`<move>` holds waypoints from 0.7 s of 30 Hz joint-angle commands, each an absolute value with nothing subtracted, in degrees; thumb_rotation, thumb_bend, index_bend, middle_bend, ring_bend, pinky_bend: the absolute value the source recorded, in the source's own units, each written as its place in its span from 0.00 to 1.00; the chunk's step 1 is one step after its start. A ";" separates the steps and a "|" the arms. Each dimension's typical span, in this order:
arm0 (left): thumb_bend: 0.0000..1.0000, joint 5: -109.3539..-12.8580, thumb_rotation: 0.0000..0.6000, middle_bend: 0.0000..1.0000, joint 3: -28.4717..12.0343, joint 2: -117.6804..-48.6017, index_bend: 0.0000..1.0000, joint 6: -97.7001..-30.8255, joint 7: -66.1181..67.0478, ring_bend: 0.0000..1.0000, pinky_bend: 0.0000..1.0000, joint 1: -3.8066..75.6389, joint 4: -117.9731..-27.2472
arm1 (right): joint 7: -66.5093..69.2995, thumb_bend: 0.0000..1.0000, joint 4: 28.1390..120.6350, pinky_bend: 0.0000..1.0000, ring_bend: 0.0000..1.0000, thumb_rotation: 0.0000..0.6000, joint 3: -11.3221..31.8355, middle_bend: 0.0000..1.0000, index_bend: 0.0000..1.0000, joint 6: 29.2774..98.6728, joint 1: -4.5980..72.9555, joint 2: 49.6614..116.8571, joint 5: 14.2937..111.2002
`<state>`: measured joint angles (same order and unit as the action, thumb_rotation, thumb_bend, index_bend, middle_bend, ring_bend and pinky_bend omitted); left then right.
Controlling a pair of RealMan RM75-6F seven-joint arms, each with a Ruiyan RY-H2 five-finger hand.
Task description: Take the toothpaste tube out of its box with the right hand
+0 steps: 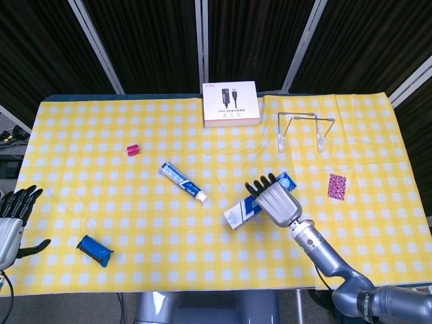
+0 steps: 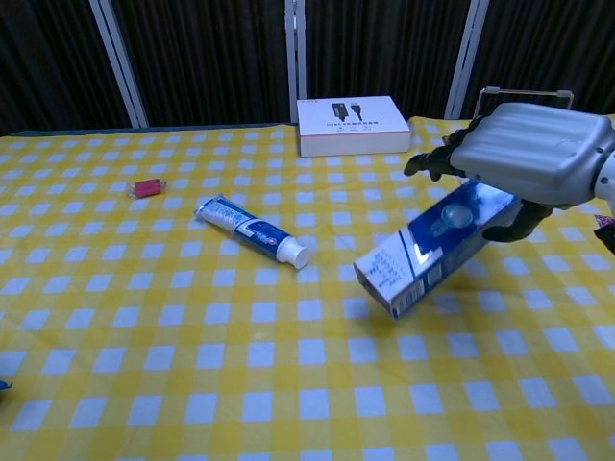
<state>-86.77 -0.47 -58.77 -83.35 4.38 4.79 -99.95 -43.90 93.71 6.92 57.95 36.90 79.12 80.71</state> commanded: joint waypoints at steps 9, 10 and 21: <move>0.00 -87.70 1.00 0.00 -0.39 -58.33 0.00 -84.64 3.35 0.00 0.00 4.36 -100.06 | -30.64 0.00 101.97 0.07 0.04 1.00 2.87 0.10 0.03 73.51 27.71 69.44 90.36; 0.00 -87.95 1.00 0.00 -0.36 -58.24 0.00 -84.99 3.24 0.00 0.00 4.22 -100.14 | -27.48 0.00 101.17 0.07 0.04 1.00 2.06 0.10 0.03 77.14 25.78 68.01 92.68; 0.00 -90.72 1.00 0.00 -0.25 -58.42 0.00 -87.94 2.47 0.00 0.00 3.43 -99.91 | -13.33 0.00 91.35 0.00 0.00 1.00 -1.40 0.03 0.05 94.23 12.37 64.75 94.49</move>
<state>-90.54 -0.22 -58.32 -87.73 2.60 3.51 -100.07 -14.85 93.69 -0.48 92.23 14.72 65.75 95.04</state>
